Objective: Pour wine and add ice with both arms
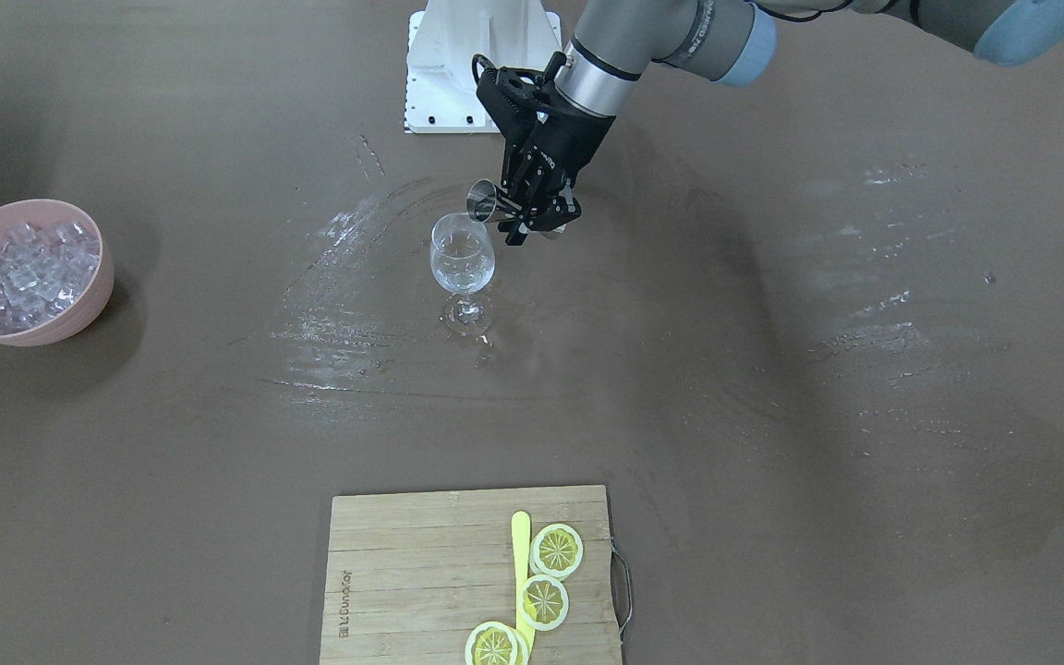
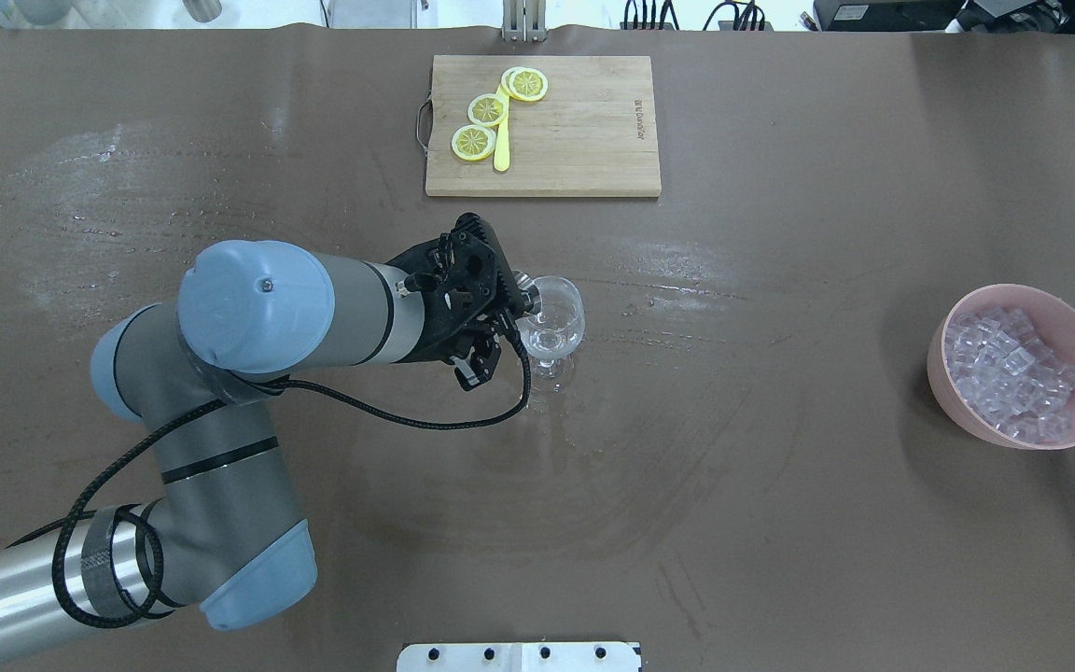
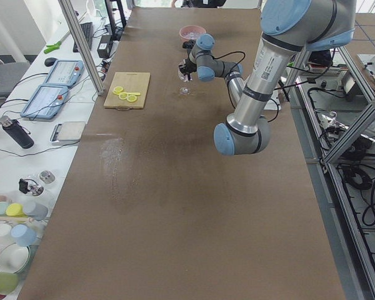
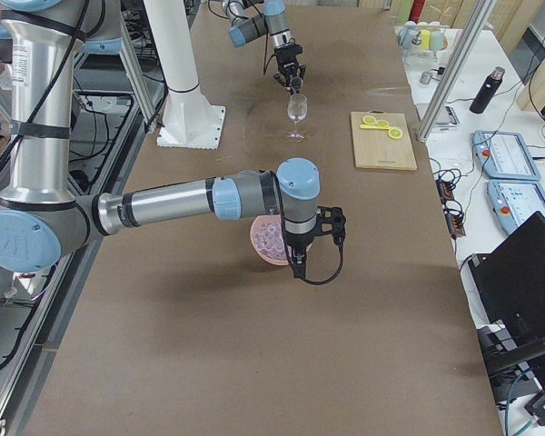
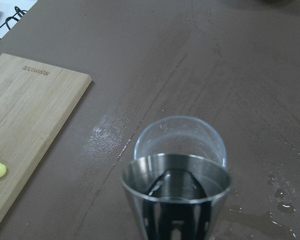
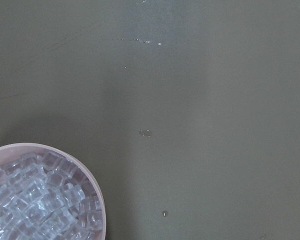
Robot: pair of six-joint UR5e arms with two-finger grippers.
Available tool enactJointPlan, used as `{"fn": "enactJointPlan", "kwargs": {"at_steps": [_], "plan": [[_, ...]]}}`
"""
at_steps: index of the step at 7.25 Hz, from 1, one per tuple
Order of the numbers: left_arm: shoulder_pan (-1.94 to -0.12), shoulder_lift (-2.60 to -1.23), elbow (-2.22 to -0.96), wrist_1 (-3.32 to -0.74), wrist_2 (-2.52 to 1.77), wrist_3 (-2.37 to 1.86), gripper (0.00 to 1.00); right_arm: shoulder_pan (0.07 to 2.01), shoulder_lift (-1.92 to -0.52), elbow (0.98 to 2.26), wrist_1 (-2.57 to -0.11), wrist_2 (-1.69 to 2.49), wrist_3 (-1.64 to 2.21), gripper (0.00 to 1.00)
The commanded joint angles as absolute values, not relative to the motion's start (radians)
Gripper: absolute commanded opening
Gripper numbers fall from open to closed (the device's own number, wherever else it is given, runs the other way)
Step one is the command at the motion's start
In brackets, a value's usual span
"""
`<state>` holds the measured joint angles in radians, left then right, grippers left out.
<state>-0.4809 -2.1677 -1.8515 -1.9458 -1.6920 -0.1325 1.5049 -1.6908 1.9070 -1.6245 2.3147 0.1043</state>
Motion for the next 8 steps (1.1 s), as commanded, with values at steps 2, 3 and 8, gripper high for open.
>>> {"fn": "enactJointPlan", "kwargs": {"at_steps": [2,3,8], "plan": [[-0.480,-2.209,-1.853,-1.849,-1.687,-0.094,0.00,1.505,-1.692,1.908,-1.624,2.315,0.104,1.00],[-0.480,-2.229,-1.853,-1.806,-1.681,-0.092,0.00,1.505,-1.692,1.907,-1.624,2.315,0.104,1.00],[-0.480,-2.272,-1.865,-1.673,-1.645,-0.060,0.00,1.505,-1.692,1.908,-1.624,2.316,0.106,1.00]]}}
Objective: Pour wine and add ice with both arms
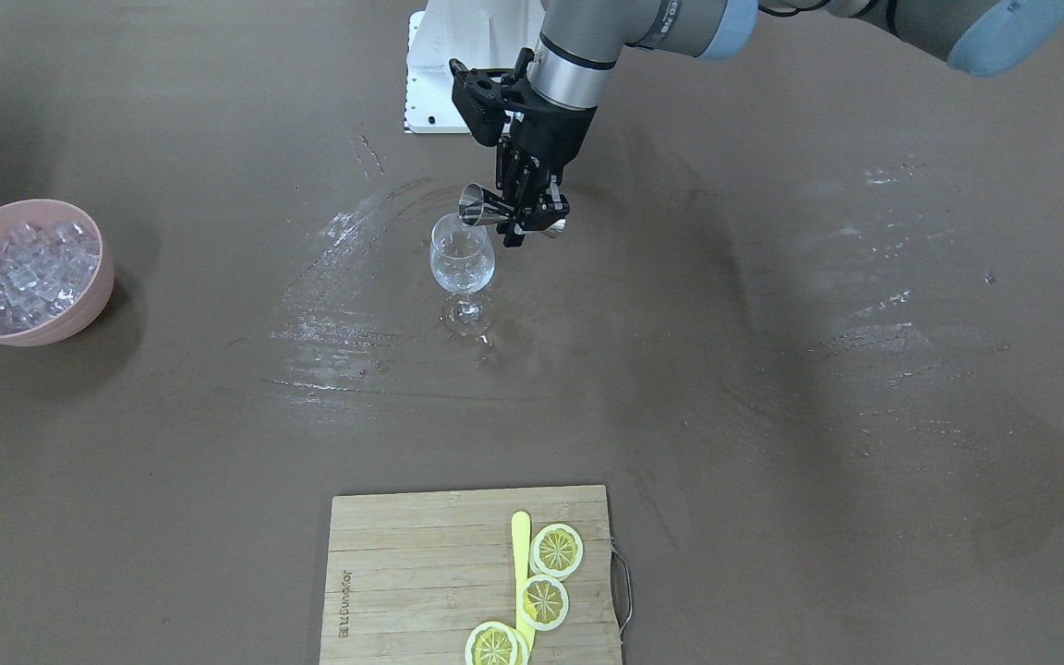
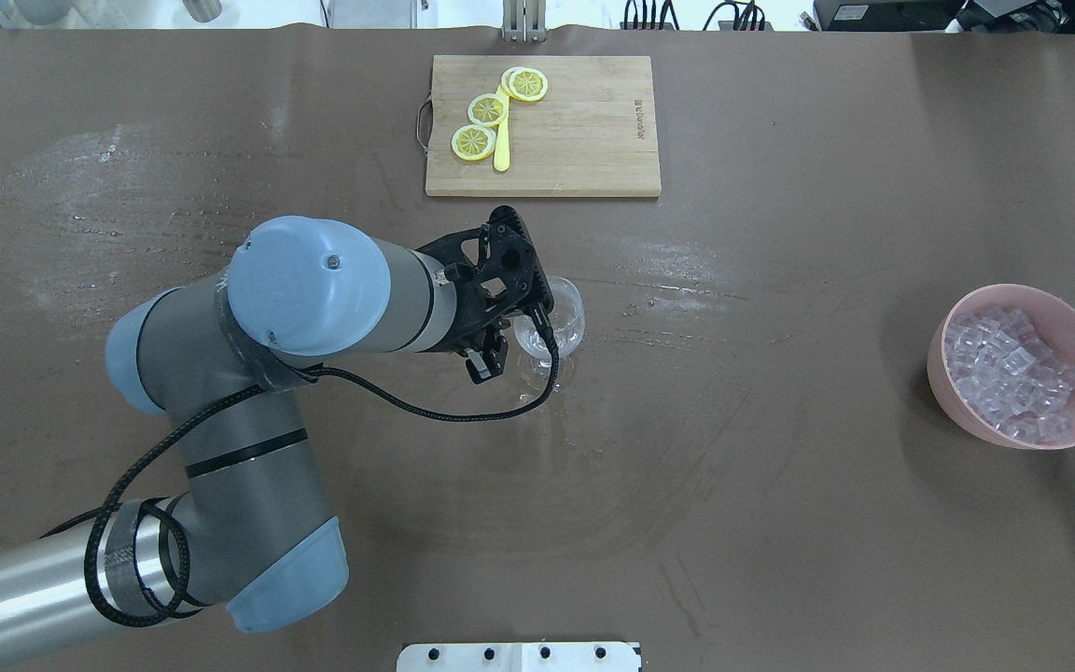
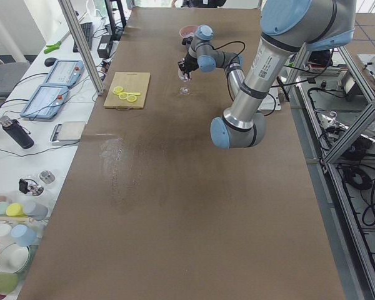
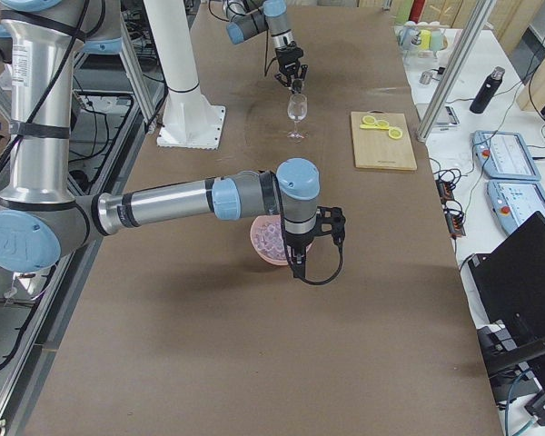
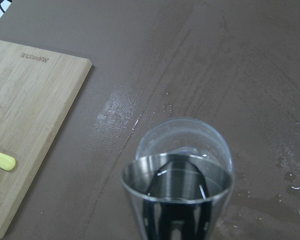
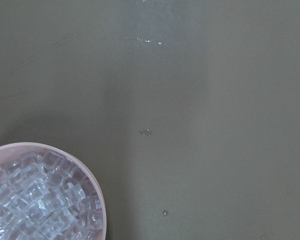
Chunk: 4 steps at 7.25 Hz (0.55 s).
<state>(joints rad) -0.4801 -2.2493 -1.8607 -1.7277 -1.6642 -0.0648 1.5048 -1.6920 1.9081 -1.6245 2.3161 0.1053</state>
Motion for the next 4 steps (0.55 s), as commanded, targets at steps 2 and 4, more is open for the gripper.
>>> {"fn": "enactJointPlan", "kwargs": {"at_steps": [2,4], "plan": [[-0.480,-2.312,-1.881,-1.586,-1.617,-0.032,0.00,1.505,-1.692,1.908,-1.624,2.322,0.106,1.00],[-0.480,-2.309,-1.876,-1.575,-1.615,-0.023,0.00,1.506,-1.693,1.908,-1.624,2.322,0.109,1.00]]}}
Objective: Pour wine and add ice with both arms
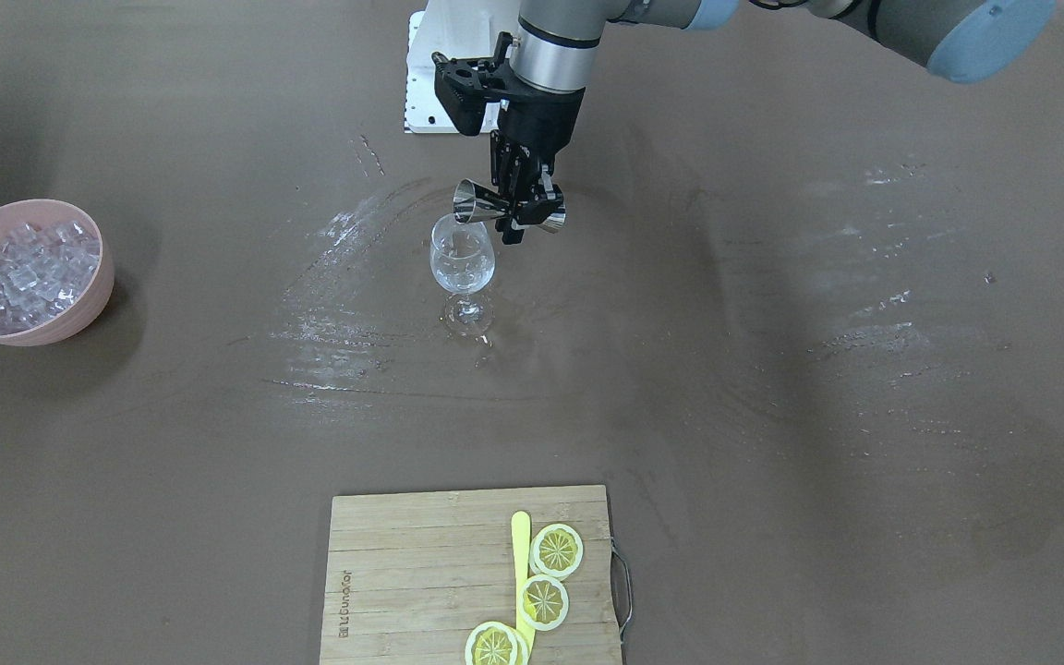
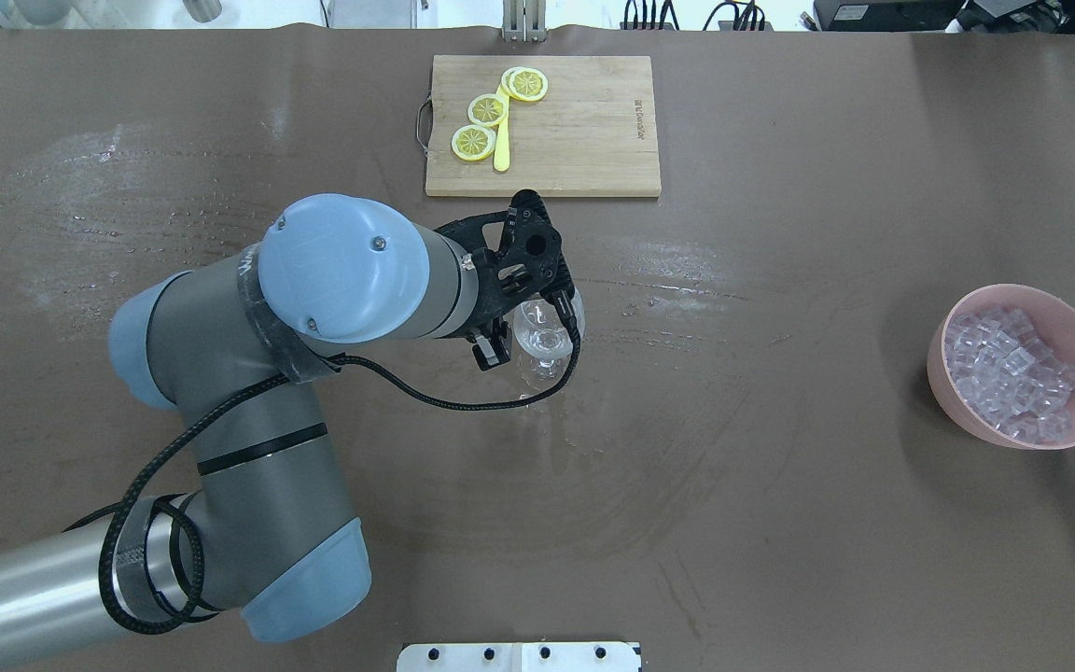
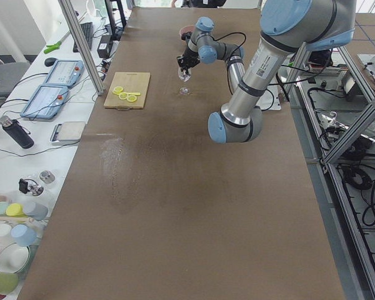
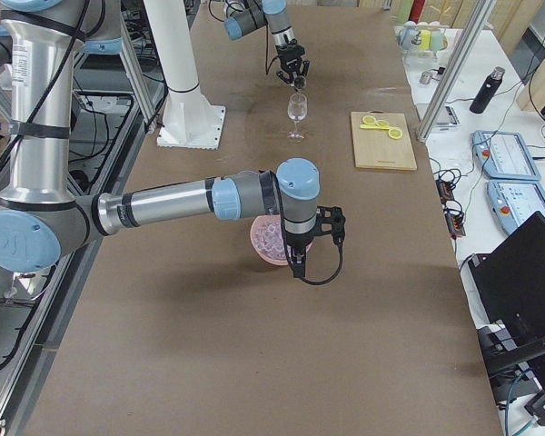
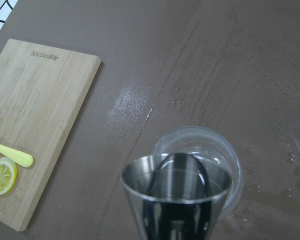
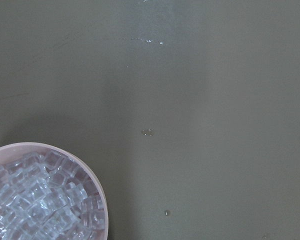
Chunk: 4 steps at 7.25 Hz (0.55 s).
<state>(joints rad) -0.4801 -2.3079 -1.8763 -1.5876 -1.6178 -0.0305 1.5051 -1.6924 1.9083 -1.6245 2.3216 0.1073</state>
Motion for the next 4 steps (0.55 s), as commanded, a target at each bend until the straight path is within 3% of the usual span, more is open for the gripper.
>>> {"fn": "enactJointPlan", "kwargs": {"at_steps": [1,4], "plan": [[-0.480,-2.313,-1.878,-1.553,-1.611,-0.023,0.00,1.505,-1.692,1.907,-1.624,2.322,0.112,1.00],[-0.479,-2.313,-1.879,-1.510,-1.556,-0.003,0.00,1.505,-1.692,1.908,-1.624,2.324,0.112,1.00]]}}
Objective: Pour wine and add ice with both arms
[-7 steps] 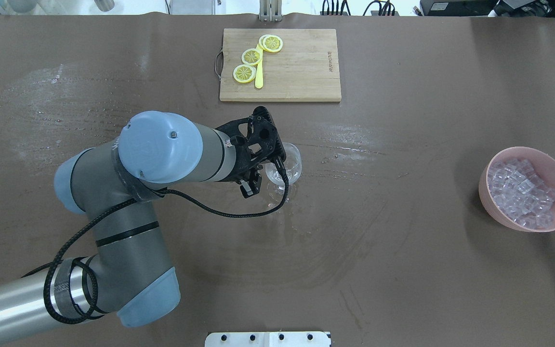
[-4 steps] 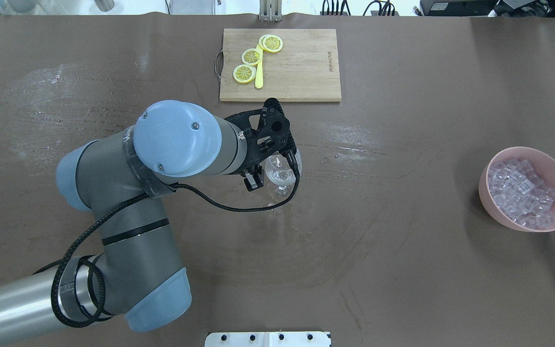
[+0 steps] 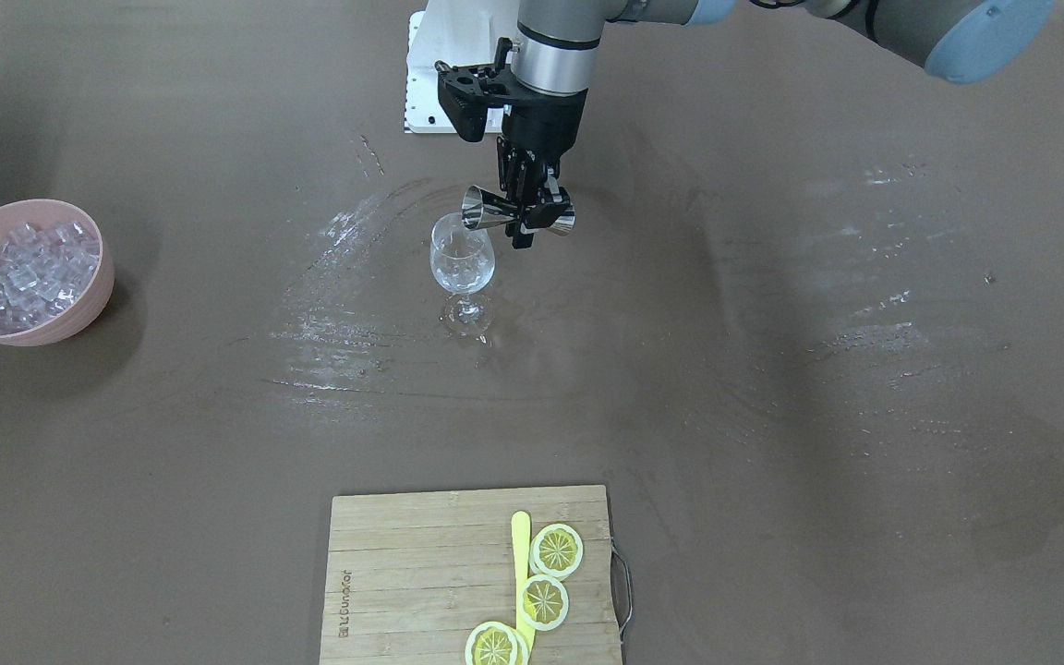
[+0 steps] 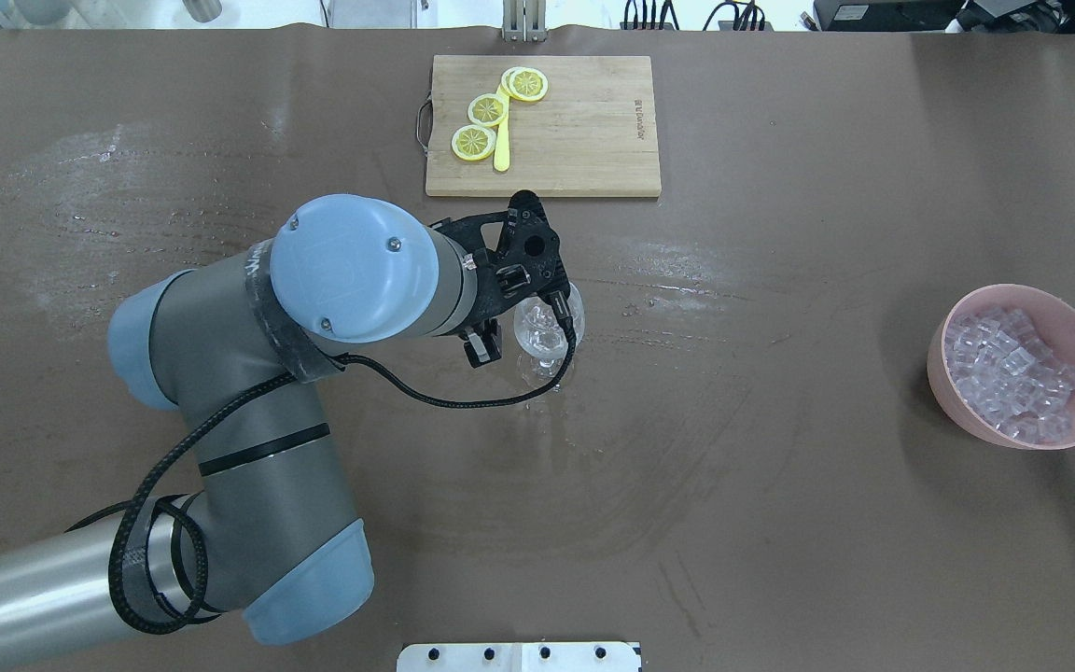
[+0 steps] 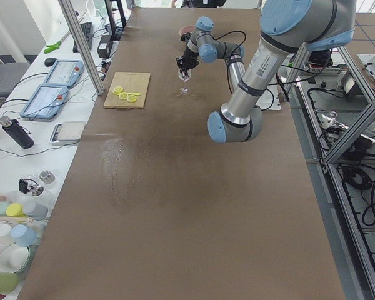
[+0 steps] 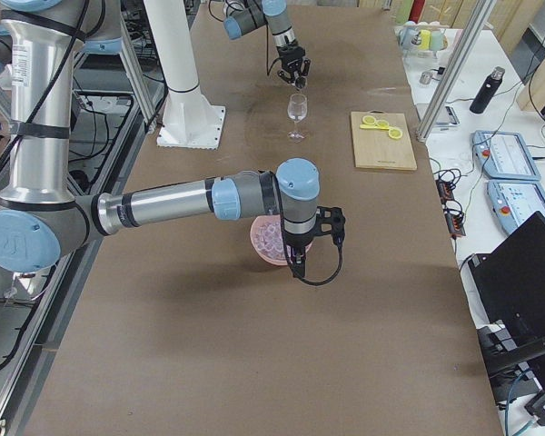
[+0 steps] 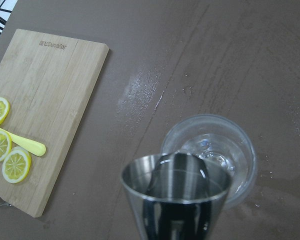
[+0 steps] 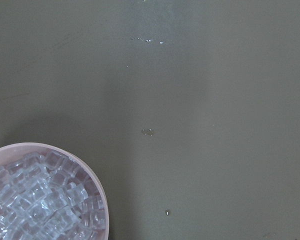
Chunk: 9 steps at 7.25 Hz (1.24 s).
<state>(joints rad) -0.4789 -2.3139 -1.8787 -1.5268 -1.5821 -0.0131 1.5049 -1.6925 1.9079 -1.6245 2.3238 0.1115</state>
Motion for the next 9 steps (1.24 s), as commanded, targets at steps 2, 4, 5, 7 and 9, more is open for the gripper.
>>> {"fn": "enactJointPlan", "kwargs": {"at_steps": [2,4,5,7,9], "plan": [[-0.474,-2.315,-1.882,-1.480,-1.531,0.009,0.00,1.505,-1.692,1.908,-1.624,2.324,0.113,1.00],[-0.462,-2.316,-1.882,-1.468,-1.505,0.011,0.00,1.505,-1.694,1.907,-1.624,2.324,0.114,1.00],[-0.462,-2.318,-1.884,-1.448,-1.490,0.011,0.00,1.505,-1.694,1.907,-1.624,2.324,0.114,1.00],[-0.440,-2.321,-1.890,-1.431,-1.442,0.026,0.00,1.505,-1.694,1.907,-1.624,2.324,0.114,1.00],[-0.408,-2.351,-1.899,-1.364,-1.387,0.026,0.00,1.505,-1.694,1.907,-1.624,2.324,0.114,1.00]]}}
